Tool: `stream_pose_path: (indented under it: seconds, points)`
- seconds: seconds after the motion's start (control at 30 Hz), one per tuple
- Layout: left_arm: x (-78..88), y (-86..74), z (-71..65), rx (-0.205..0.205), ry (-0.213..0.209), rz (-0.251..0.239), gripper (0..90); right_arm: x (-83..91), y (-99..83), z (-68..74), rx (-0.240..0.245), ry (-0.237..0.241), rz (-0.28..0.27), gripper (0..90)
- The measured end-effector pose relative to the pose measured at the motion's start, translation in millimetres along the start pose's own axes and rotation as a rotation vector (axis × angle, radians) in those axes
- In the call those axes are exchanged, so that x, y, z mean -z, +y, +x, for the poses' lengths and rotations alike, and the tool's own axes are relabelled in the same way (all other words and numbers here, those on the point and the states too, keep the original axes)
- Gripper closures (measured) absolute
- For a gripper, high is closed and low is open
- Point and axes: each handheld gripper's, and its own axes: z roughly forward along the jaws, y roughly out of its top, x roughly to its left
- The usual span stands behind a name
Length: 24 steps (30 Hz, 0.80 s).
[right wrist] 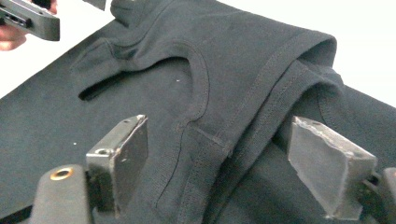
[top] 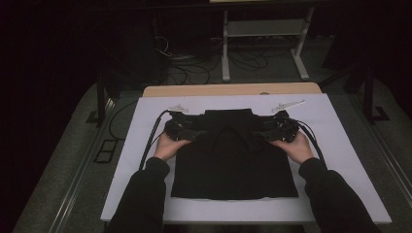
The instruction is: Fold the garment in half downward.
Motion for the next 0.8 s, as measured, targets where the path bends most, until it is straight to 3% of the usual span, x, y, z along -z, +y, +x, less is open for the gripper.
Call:
stream_pose_path:
  seconds: [0.33, 0.53, 0.8]
  points:
    - [-10.3, -3.1, 0.6, 0.031, -0.005, 0.023, 13.2, -12.1, 0.7, 2.5, 0.001, -0.016, 0.018, 33.2]
    - [-13.0, -3.2, 0.9, 0.057, -0.019, 0.011, 19.4, -17.1, -0.5, 2.7, 0.006, -0.030, 0.036, 40.6]
    - [-18.5, -4.8, -1.7, 0.052, -0.041, 0.030, 31.3, -20.5, -1.7, 3.2, 0.009, -0.015, 0.045, 48.9]
